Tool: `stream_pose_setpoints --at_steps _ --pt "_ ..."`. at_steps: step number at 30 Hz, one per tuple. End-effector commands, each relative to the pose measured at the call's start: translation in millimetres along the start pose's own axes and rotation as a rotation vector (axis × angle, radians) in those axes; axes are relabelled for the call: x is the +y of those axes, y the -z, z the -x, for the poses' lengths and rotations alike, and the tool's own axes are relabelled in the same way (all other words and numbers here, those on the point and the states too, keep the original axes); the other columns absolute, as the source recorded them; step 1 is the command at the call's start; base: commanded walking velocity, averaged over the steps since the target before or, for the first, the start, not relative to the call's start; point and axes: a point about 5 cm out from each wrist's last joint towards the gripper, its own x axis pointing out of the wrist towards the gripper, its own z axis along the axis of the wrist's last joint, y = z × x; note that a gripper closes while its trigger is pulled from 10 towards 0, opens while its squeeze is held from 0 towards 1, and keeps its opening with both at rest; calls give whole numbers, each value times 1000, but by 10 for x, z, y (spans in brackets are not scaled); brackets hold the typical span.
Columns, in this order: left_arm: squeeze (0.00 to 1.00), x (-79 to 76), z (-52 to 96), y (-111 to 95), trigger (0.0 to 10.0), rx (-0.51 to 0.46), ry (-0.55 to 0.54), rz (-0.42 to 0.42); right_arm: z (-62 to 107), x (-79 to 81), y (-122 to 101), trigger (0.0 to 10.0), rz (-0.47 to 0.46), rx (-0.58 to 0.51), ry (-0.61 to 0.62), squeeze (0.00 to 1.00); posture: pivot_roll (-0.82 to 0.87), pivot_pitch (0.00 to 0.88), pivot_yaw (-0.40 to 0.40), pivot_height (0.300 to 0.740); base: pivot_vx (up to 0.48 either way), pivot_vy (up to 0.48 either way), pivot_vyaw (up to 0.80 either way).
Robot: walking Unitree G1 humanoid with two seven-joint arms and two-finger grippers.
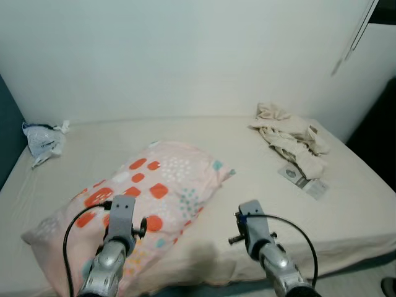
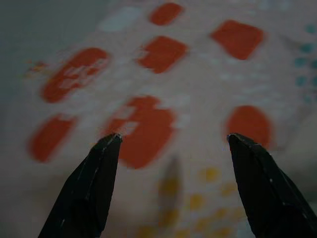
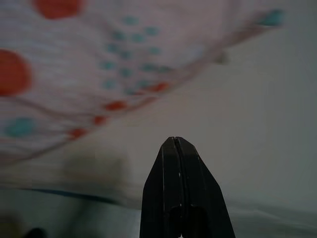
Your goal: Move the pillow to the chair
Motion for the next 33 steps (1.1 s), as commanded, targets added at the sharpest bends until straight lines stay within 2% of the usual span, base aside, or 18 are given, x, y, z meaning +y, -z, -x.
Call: stream_pose_setpoints --at_steps 1,10,22,33 --pt "0 -35 14 22 10000 4 19 -7 18 -50 24 10000 -3 6 15 0 -18 11 -76 740 0 -480 0" --pt "0 -50 11 6 10000 -6 17 -11 23 -42 34 10000 -9 4 18 0 -19 16 -69 740 0 -480 0" --pt "0 -6 -10 -23 10000 -8 -23 12 15 -44 19 10000 -17 0 23 0 -19 17 -66 740 0 0 0" --pt "0 -5 -17 -34 10000 -18 -23 -8 7 -23 14 10000 -30 -1 32 0 -23 22 -67 740 0 0 0"
